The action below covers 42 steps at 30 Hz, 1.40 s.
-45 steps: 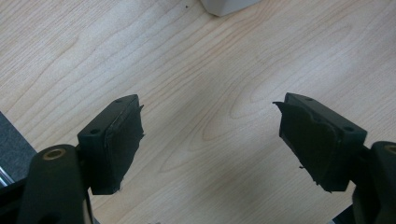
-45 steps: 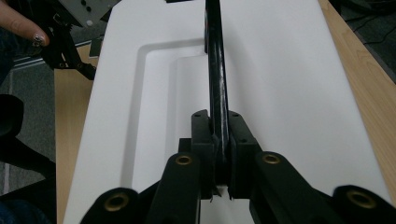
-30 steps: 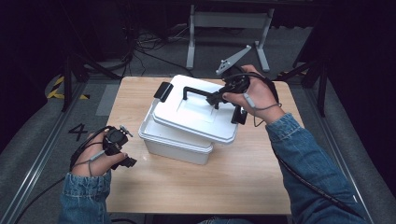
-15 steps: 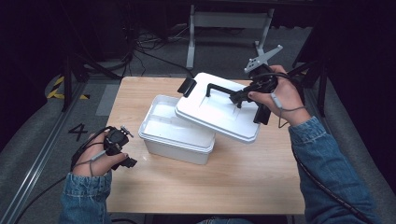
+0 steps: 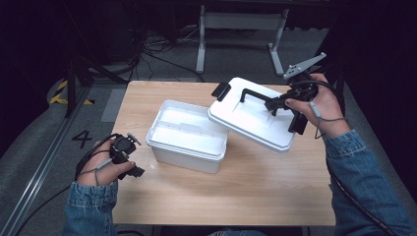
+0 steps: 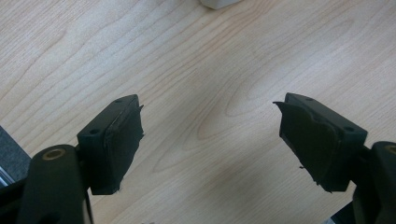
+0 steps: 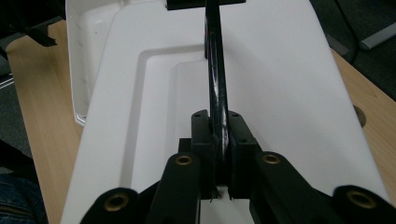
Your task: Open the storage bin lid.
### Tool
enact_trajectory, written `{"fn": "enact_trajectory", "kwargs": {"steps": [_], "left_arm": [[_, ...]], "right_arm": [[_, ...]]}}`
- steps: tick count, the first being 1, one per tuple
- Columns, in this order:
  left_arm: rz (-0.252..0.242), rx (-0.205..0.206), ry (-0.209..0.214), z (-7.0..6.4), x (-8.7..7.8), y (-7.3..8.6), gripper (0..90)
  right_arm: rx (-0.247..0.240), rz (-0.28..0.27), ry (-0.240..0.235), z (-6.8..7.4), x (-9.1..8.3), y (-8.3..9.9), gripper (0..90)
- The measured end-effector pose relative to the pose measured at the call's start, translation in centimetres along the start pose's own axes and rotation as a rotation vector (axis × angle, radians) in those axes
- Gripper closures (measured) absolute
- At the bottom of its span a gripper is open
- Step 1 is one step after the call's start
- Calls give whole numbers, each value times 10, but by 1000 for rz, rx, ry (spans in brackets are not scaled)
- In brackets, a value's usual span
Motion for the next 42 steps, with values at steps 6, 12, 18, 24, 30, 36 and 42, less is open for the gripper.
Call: {"fn": "enact_trajectory", "kwargs": {"steps": [6,12,18,24,30,36,42], "left_arm": [[-1,3,-5,1,0,0,220],[-4,6,-10,1,-1,0,218],[-4,3,-10,1,-1,1,217],[-13,4,-10,1,-2,0,215],[-24,6,-6,1,-2,0,211],[-36,14,-10,1,0,-1,214],[-37,20,-16,0,2,-1,215]], "right_arm": [[32,0,16,-13,-3,15,844],[63,4,37,-28,-2,30,844],[105,-3,52,-45,-1,47,844],[143,19,59,-58,12,63,844],[159,53,57,-70,36,79,844],[179,54,55,-80,55,93,844],[185,61,47,-84,70,103,844]]}}
Point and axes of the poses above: each handheld gripper's, and its own axes: x roughly forward along the jaws, y roughly out of its underside, z roughly to its left, the point moved 9 cm from there along x, roughly forward along the jaws, and after that the axes turned 12 degrees about z, right-handed, at the moved point
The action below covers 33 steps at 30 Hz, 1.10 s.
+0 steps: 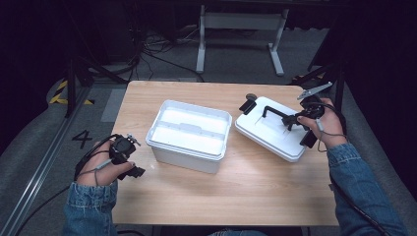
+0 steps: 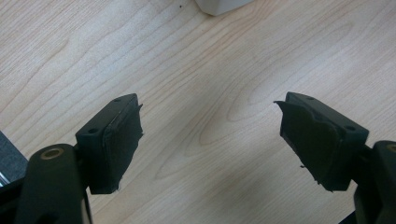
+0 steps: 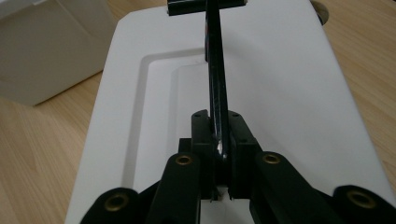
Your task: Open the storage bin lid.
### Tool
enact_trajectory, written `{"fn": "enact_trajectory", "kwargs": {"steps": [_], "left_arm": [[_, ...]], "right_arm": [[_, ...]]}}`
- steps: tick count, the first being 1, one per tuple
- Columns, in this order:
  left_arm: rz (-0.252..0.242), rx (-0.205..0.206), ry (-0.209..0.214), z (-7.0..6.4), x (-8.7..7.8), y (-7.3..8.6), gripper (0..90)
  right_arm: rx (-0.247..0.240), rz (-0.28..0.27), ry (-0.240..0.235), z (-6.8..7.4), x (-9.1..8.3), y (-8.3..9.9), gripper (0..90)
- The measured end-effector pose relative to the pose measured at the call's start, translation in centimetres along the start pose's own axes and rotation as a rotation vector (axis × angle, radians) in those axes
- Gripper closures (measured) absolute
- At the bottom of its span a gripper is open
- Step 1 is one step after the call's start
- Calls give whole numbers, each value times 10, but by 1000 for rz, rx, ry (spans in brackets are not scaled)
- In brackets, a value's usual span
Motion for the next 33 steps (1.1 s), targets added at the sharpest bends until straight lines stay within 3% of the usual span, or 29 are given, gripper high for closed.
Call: {"fn": "enact_trajectory", "kwargs": {"steps": [6,12,27,33], "left_arm": [[1,10,-11,2,0,0,214],[0,6,6,0,1,-1,214],[6,10,4,1,1,-1,214],[5,12,-10,2,0,-1,215]], "right_arm": [[17,11,-14,-3,18,10,844],[22,15,-17,-4,30,16,844],[47,32,-62,-5,51,28,842],[92,36,-97,-8,58,35,838]]}}
Point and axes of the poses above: each handheld gripper's, and its own axes: x roughly forward along the jaws, y roughly out of its underside, z roughly to its left, the point moved 9 cm from there along x, roughly forward along the jaws, and after that the axes turned 12 degrees about z, right-handed, at the moved point
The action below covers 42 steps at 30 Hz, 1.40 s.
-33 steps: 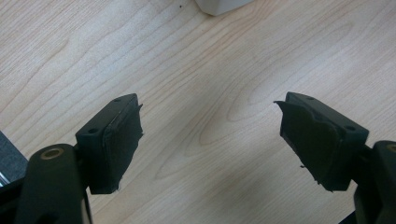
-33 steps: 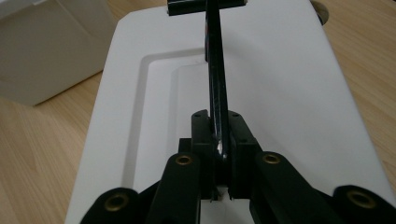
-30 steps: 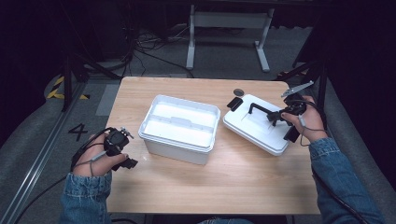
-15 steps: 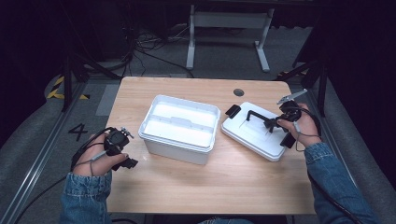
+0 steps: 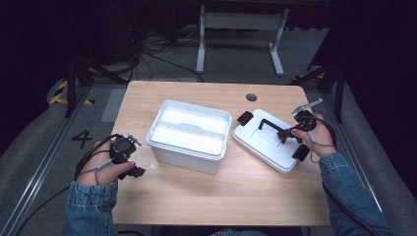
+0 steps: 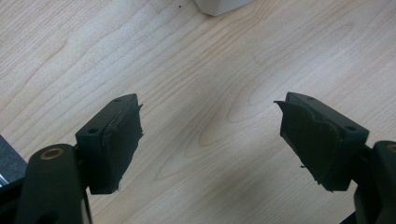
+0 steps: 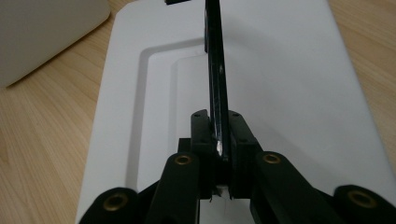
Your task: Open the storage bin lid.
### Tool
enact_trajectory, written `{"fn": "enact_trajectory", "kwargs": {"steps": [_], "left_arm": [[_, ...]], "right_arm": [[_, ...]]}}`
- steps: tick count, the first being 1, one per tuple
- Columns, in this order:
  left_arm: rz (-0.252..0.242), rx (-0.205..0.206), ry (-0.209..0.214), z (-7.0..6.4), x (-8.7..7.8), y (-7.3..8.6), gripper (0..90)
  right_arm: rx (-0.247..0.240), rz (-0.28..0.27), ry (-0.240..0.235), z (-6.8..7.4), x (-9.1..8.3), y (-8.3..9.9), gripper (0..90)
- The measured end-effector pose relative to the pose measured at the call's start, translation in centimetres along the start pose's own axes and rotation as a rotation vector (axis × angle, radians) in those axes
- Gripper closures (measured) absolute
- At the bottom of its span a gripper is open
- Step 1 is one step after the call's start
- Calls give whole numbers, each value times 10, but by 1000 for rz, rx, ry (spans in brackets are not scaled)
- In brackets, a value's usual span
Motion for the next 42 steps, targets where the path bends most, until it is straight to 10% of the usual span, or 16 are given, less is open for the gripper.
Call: {"fn": "enact_trajectory", "kwargs": {"steps": [11,19,29,42], "left_arm": [[-1,-16,13,-2,1,1,216],[-2,-17,13,-1,1,2,216],[-8,-24,18,1,0,7,216],[-23,-46,14,3,-1,14,216]], "right_arm": [[90,-21,21,-12,4,4,719],[55,-116,111,-13,-12,-3,528],[-69,-176,76,63,-41,0,518],[-146,-178,-3,118,-33,10,497]]}}
Point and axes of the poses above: each handheld gripper's, and its own axes: x roughly forward along the jaws, y roughly out of its underside, z roughly to its left, the point moved 9 cm from there along x, roughly forward along the jaws, and after that the axes turned 12 degrees about z, right-handed, at the moved point
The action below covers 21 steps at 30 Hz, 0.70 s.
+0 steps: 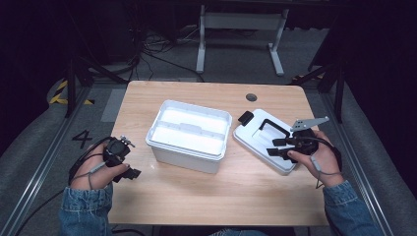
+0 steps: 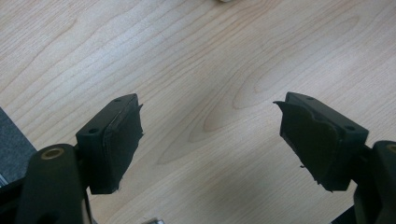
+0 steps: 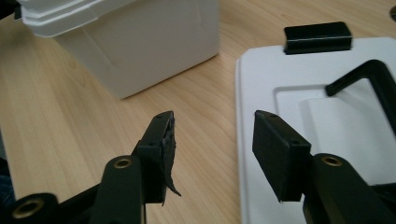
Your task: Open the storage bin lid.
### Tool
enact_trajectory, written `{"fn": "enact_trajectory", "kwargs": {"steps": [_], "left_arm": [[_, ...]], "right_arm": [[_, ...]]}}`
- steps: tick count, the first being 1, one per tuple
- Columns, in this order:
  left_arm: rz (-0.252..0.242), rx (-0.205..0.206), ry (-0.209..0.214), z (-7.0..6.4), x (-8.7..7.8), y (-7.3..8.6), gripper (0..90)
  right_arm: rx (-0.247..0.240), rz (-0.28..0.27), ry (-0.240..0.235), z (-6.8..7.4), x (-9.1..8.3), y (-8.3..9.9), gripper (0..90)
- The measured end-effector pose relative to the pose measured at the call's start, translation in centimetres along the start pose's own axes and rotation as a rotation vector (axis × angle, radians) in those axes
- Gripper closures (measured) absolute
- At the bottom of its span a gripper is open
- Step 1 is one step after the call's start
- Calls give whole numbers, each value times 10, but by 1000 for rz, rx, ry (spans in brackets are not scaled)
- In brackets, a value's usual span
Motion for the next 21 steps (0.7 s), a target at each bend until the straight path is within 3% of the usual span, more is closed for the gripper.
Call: {"fn": "enact_trajectory", "kwargs": {"steps": [4,8,11,21], "left_arm": [[0,0,3,-1,0,1,216],[-5,-5,4,1,-1,2,215],[-11,-4,2,1,-2,1,214],[-13,-10,16,0,-2,-2,214]], "right_arm": [[-32,-33,-28,16,6,0,490],[-61,-5,-13,23,9,6,496],[-49,11,-26,31,12,10,517],[-106,77,-40,46,43,23,479]]}}
Point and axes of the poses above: each handheld gripper's, and its own axes: x roughly forward along the jaws, y roughly out of its underside, z roughly to its left, the point moved 9 cm from there along x, roughly forward along the jaws, and after that the axes turned 12 degrees about z, right-handed, at the moved point
